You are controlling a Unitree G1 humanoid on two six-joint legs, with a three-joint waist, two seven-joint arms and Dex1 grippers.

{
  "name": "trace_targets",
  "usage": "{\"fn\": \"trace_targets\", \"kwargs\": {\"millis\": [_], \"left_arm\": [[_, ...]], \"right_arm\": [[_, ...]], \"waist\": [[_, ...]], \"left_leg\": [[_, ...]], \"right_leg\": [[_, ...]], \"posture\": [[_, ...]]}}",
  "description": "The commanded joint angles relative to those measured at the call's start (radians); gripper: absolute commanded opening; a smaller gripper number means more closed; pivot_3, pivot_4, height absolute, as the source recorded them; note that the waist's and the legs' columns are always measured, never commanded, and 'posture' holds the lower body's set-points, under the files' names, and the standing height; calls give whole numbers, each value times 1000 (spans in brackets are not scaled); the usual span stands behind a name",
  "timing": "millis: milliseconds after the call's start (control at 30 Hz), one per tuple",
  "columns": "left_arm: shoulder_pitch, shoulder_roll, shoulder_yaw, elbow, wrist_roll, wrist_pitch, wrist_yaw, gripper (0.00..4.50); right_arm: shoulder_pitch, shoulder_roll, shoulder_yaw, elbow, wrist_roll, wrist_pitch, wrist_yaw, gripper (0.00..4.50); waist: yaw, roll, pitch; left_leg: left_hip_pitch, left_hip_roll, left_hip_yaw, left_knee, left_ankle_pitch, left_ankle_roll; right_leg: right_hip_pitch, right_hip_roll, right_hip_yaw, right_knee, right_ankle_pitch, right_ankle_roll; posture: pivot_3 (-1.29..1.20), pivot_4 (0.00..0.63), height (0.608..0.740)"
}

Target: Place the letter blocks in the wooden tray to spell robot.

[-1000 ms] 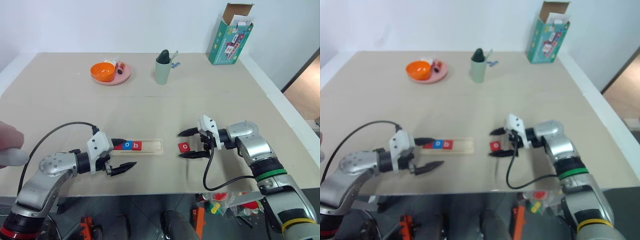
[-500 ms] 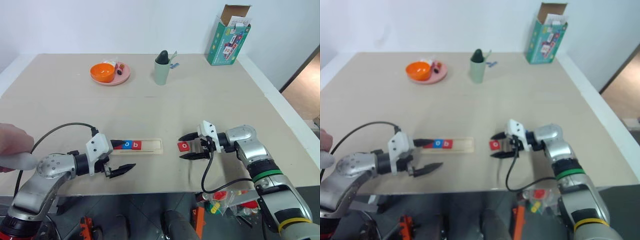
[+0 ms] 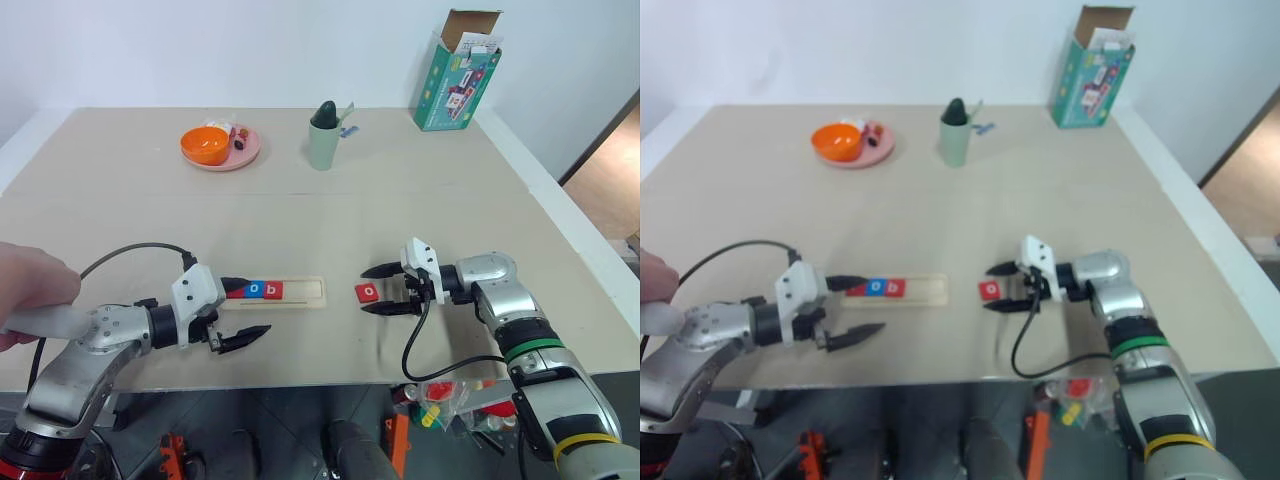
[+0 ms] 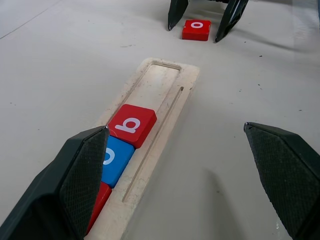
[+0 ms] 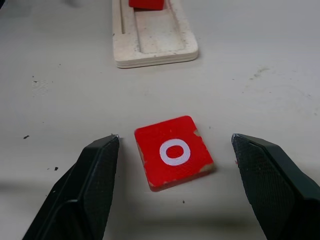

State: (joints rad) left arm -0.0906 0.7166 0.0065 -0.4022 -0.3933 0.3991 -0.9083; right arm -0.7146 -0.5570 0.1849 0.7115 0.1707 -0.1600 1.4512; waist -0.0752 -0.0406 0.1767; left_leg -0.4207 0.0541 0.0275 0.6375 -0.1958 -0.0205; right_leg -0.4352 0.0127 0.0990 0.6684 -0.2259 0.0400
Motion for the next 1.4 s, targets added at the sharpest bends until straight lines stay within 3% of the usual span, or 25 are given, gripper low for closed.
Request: {"fn": "trace_targets", "kwargs": {"millis": [33,433,467,500,567,1267,1400], "left_arm": [[-12,3,11,-11,-3,-12,-1,4500],[-1,11,13,-18,2,-11,-4,4500],[-2,11,13,-17,2,-11,-4,4500],[-3,12,13,-15,3,-12,-5,4500],[-3,12,13,-13,3,-13,-6,4500],[8,12,7,-7,20,-19,-20,4500],[9,14,6,-7,22,-20,-21,4500]], "right_arm": [[-24,4,-39,16,15,-50,10,3555],[-37,18,-56,44,48,-26,73,3555],[-37,18,-55,44,48,-32,81,3189],[-38,21,-58,42,48,-42,74,3116],[-39,28,-68,38,51,-55,54,2321],[-45,5,-48,48,12,-90,88,2321],[-57,8,-44,73,-3,-111,79,3519]], "waist": [[0,0,0],[0,0,0],[0,0,0],[0,0,0],[0,0,0],[0,0,0],[-1,0,0]], "left_leg": [[0,0,0,0,0,0],[0,0,0,0,0,0],[0,0,0,0,0,0],[0,0,0,0,0,0],[0,0,0,0,0,0],[0,0,0,0,0,0],[0,0,0,0,0,0]], "right_leg": [[0,0,0,0,0,0],[0,0,0,0,0,0],[0,0,0,0,0,0],[0,0,0,0,0,0],[0,0,0,0,0,0],[0,0,0,0,1,0],[0,0,0,1,1,0]], "posture": [[0,150,740],[0,150,740],[0,150,740],[0,150,740],[0,150,740],[0,150,740],[0,150,740]]}}
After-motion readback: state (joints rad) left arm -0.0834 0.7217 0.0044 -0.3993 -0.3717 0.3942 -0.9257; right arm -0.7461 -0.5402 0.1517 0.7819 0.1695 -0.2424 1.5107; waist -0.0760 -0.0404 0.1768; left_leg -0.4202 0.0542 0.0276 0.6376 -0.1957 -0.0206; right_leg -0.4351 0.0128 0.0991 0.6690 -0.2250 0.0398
